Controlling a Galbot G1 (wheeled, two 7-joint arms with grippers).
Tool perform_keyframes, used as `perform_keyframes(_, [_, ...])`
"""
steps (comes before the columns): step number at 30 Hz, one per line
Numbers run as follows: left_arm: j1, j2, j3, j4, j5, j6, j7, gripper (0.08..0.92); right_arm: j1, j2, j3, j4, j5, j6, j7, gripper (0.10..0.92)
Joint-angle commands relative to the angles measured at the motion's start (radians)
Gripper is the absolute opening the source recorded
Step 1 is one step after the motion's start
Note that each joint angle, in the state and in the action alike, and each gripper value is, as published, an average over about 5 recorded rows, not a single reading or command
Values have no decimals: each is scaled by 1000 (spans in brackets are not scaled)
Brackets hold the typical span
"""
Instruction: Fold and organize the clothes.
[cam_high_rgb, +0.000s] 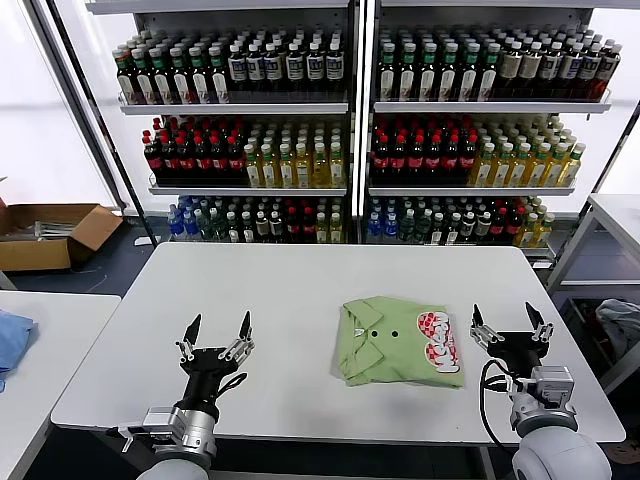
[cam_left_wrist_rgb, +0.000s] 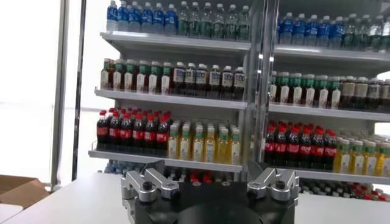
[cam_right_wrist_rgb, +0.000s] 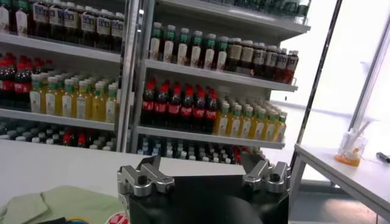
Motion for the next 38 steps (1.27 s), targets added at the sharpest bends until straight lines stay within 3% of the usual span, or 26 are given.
perform_keyframes(1, [-5, 0, -5, 3, 9, -9, -5, 823, -4, -2, 13, 5, -12, 4, -16, 823])
perform_keyframes(38, [-19, -2, -9, 17, 38, 65, 15, 823, 0, 5, 2, -32, -13, 1, -18, 823])
